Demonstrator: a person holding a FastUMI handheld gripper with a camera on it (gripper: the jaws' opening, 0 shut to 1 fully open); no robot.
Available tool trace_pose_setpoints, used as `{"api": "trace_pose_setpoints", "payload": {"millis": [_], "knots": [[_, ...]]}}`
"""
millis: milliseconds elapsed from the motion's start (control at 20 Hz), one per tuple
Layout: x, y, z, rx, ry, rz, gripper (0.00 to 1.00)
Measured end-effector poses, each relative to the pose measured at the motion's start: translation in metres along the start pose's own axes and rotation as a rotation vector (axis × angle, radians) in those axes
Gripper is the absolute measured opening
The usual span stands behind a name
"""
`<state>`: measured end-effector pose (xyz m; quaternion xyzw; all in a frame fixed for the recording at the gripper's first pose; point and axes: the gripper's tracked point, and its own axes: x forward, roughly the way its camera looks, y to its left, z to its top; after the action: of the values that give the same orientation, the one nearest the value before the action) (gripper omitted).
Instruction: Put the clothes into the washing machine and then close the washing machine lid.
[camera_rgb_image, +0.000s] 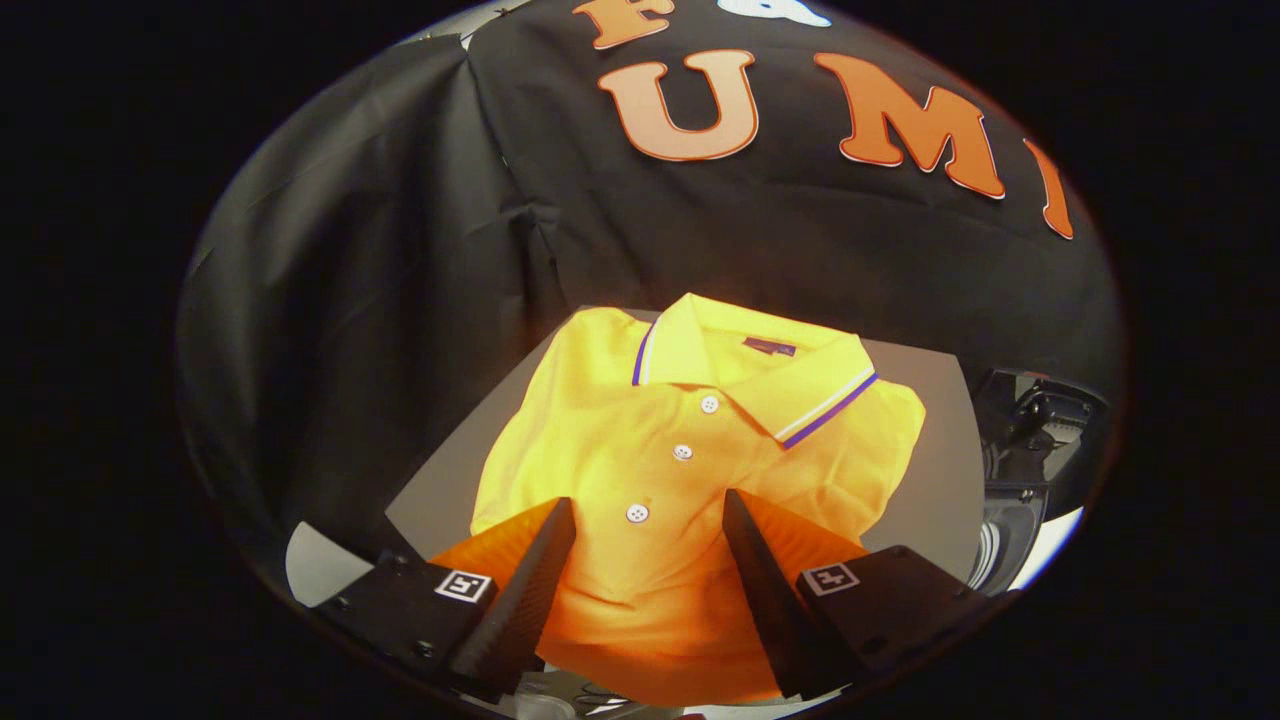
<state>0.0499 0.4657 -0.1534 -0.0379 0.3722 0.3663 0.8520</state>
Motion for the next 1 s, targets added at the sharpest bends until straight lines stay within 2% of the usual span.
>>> {"api": "trace_pose_setpoints", "payload": {"millis": [250,350,500,600,700,1000], "knots": [[0.003,-0.004,-0.003,-0.038,-0.004,0.01,0.97],[0.003,0.001,-0.006,-0.024,-0.006,0.033,0.88],[0.004,0.011,-0.008,0.073,0.024,0.154,0.36],[0.002,0.007,-0.004,0.145,0.038,0.193,0.2],[0.002,0.006,0.0,0.101,-0.016,0.2,0.13],[-0.001,-0.013,0.041,-0.061,-0.289,0.121,0.13]]}}
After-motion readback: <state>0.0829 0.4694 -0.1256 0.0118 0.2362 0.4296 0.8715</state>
